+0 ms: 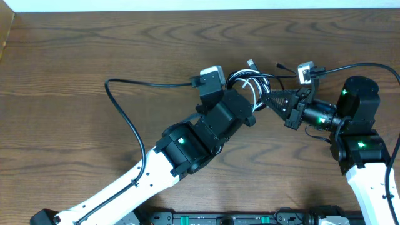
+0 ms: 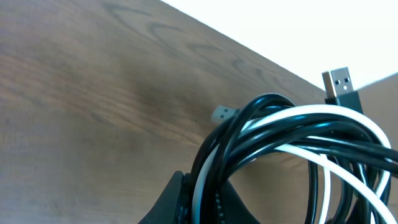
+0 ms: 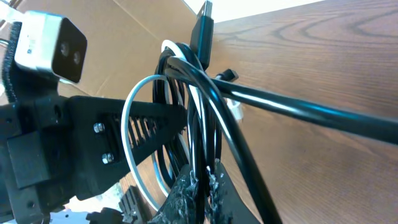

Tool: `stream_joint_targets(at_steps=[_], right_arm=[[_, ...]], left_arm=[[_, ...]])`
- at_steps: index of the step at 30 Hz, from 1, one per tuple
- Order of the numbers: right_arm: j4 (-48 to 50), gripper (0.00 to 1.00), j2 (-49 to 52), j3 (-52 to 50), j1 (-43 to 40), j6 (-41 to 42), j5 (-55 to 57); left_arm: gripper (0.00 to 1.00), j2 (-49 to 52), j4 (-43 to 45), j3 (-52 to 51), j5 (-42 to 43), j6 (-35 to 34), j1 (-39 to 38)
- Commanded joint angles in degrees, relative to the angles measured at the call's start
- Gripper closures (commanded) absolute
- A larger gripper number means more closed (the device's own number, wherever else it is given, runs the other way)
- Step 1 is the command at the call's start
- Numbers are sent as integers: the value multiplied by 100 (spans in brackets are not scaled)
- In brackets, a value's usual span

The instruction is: Untangle cables

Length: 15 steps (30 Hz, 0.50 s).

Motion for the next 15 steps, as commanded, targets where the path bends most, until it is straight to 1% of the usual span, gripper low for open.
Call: stream_joint_targets(at_steps=[1,10,15], right_arm=[[-33,99,13,122,22,-55,4],[-48,99,13,122,22,-55,4],[-50,99,13,122,22,-55,4]], left_arm=[[93,28,-155,31,-682,-990,63],[93,28,-470,31,-780,-2039,63],[93,28,-599,31,-807,-2430,63]])
